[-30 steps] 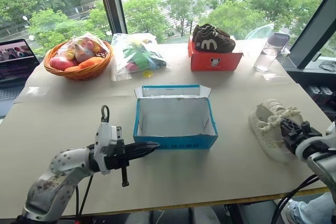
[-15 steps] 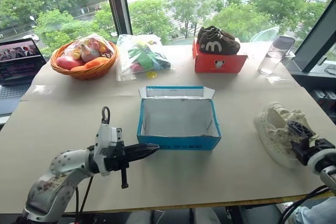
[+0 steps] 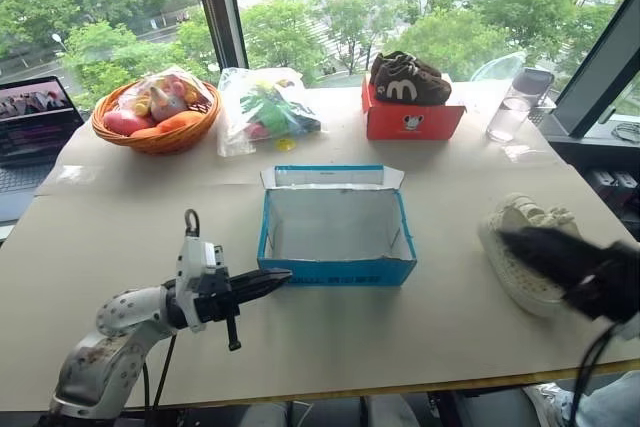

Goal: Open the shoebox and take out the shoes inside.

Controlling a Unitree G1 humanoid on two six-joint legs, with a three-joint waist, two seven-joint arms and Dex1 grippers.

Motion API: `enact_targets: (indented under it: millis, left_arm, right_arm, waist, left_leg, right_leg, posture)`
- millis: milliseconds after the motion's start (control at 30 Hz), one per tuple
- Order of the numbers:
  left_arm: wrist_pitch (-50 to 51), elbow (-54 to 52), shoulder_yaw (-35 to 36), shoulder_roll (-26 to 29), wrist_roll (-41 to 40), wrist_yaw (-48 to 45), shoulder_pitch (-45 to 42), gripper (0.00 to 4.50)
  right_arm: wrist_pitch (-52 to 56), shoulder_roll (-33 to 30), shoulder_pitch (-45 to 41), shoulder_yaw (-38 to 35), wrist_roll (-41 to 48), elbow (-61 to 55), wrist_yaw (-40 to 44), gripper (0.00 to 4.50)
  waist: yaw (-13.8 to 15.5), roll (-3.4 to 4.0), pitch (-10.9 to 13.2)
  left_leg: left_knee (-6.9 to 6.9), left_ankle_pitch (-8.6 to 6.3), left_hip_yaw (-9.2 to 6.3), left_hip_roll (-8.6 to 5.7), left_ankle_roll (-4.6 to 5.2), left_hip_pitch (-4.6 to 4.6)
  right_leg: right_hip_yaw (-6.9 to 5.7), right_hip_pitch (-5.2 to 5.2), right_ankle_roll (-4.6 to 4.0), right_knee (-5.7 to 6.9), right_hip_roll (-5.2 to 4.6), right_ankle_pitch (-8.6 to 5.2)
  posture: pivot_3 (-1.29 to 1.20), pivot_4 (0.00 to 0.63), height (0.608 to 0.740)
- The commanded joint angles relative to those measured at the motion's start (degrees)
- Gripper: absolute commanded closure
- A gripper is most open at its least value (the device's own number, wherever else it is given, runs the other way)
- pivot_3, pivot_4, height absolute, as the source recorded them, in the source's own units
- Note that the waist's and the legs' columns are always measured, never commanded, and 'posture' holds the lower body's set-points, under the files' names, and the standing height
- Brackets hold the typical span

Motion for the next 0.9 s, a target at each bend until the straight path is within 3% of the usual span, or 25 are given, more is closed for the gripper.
enact_targets:
  millis: [33,133,200,400,633,900]
  left_arm:
    - [1.77,0.25,5.63,-4.05,0.12,12.6,-1.14,4.5]
    - [3.88,1.96,8.24,-8.11,1.72,22.89,-2.89,4.5]
    - [3.45,3.28,9.59,-11.18,3.0,28.56,-4.34,4.5]
    - [-2.71,6.47,10.75,-16.14,8.98,35.14,-4.57,4.5]
    - [-10.38,14.5,13.41,-17.24,13.65,37.84,-4.34,4.5]
    - [-12.84,15.72,12.86,-19.14,14.98,38.69,-4.59,4.5]
  right_arm:
    - [-6.14,3.05,-4.89,9.24,-19.51,6.18,-5.9,0.04]
    - [-9.95,6.81,-7.96,16.09,-34.37,13.52,-11.52,0.04]
    - [-13.44,10.07,-8.63,18.06,-39.31,15.81,-11.44,0.04]
    - [-23.7,14.76,-10.58,27.3,-58.37,24.47,-12.06,0.04]
    - [-35.3,22.46,-13.23,28.54,-64.16,32.75,-8.04,0.04]
    - [-36.06,23.91,-14.86,30.31,-64.58,32.18,0.52,0.04]
  waist:
    - [0.37,-0.07,0.02]
    - [0.8,-0.3,-0.11]
    - [1.08,-0.29,-0.11]
    - [0.81,-0.29,-0.14]
    - [0.34,-0.25,-0.16]
    - [-0.02,-0.25,-0.16]
  left_leg:
    - [0.03,0.0,0.0,-0.02,0.0,-0.07]
    - [0.03,0.0,0.0,-0.06,-0.01,-0.06]
    - [0.01,0.0,-0.01,-0.08,-0.02,-0.13]
    - [-0.02,-0.09,0.03,-0.02,-0.15,-0.06]
    - [0.0,-0.09,0.03,0.09,-0.16,0.08]
    - [0.01,-0.1,0.03,0.1,-0.16,0.07]
  right_leg:
    - [0.0,0.0,0.03,-0.12,0.0,0.08]
    - [-0.05,0.06,0.38,-0.33,0.03,0.4]
    - [-0.04,-0.01,0.38,-0.43,0.06,0.48]
    - [0.03,0.0,0.33,-0.44,0.17,0.5]
    - [0.03,0.1,0.26,-0.4,0.3,0.54]
    - [0.03,0.08,0.25,-0.38,0.31,0.55]
  posture:
    - [0.0,0.15,0.74]
    - [0.0,0.15,0.74]
    - [0.0,0.15,0.74]
    - [0.0,0.15,0.74]
    - [0.0,0.15,0.74]
    - [0.0,0.15,0.74]
